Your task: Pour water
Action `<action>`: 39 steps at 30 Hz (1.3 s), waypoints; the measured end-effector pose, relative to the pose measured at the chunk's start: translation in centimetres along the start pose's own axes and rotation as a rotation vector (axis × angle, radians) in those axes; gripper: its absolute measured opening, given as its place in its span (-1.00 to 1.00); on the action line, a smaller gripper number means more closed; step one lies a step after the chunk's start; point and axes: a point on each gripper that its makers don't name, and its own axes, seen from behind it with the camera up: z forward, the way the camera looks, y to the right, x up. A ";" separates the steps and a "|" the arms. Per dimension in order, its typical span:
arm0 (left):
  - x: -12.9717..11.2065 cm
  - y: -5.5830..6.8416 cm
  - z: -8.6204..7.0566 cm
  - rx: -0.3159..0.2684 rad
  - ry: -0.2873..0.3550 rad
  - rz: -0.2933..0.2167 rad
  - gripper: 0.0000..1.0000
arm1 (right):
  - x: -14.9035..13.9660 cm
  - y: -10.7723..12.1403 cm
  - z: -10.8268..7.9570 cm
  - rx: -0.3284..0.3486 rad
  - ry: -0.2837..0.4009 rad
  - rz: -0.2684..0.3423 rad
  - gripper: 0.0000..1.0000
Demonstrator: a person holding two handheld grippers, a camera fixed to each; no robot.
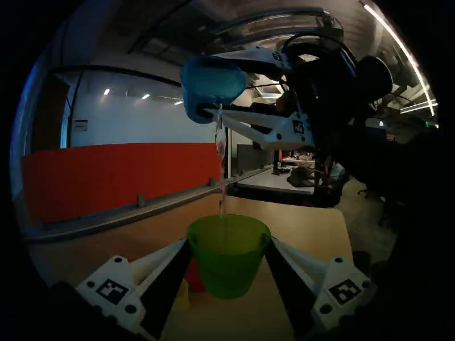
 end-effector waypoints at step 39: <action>0.3 -0.1 0.1 0.006 0.009 -0.001 0.72 | 0.8 1.3 0.8 -0.010 0.005 -0.140 0.83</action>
